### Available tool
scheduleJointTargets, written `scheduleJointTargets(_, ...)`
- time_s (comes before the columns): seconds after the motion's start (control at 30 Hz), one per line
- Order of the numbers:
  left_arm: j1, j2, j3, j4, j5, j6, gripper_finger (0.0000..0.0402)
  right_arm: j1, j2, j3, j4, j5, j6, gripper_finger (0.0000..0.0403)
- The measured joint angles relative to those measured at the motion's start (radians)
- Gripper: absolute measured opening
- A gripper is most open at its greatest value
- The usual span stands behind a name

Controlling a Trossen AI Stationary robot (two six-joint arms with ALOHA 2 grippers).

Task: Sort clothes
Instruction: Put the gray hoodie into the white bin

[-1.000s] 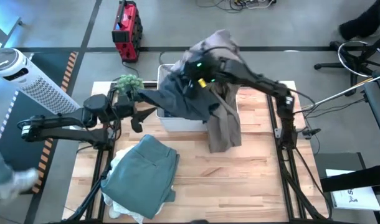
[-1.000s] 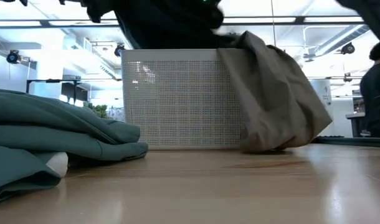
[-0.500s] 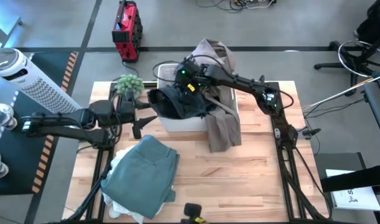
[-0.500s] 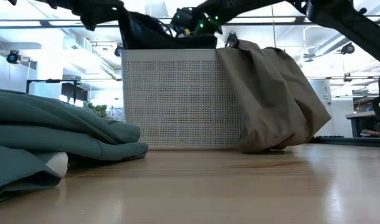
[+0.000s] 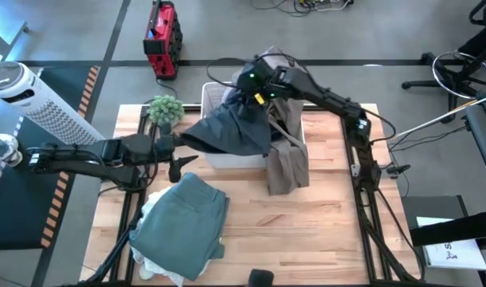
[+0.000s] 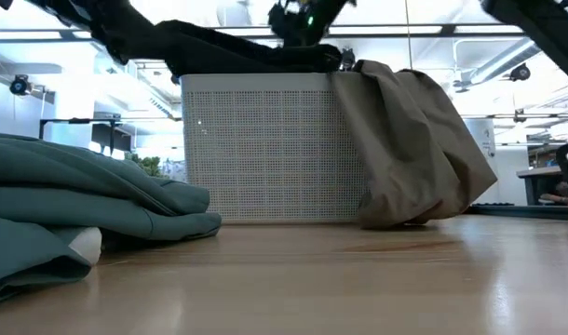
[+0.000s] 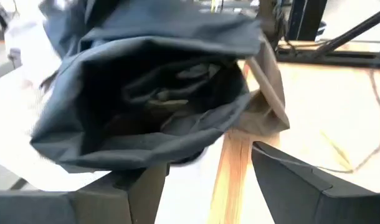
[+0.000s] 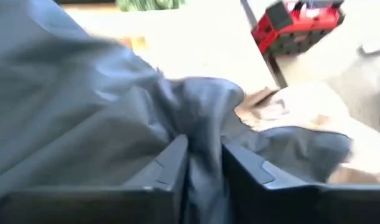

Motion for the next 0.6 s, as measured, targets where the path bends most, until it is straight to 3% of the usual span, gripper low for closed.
scheduleJointTargets(0.3, 0.0, 0.027, 0.0, -0.185, -0.046, -0.106, 0.0247, 0.058, -0.195, 0.021, -0.041, -0.003, 0.013, 0.0192)
scheduleJointTargets(0.43, 0.0, 0.049, 0.0, -0.237, -0.046, -0.143, 0.0249, 0.101, -0.279, 0.02, -0.085, -0.006, 0.013, 0.0207)
scheduleJointTargets(0.6, -0.002, 0.073, 0.0, -0.285, -0.072, -0.166, 0.0244, 0.16, -0.357, 0.015, -0.204, 0.002, 0.013, 0.0198)
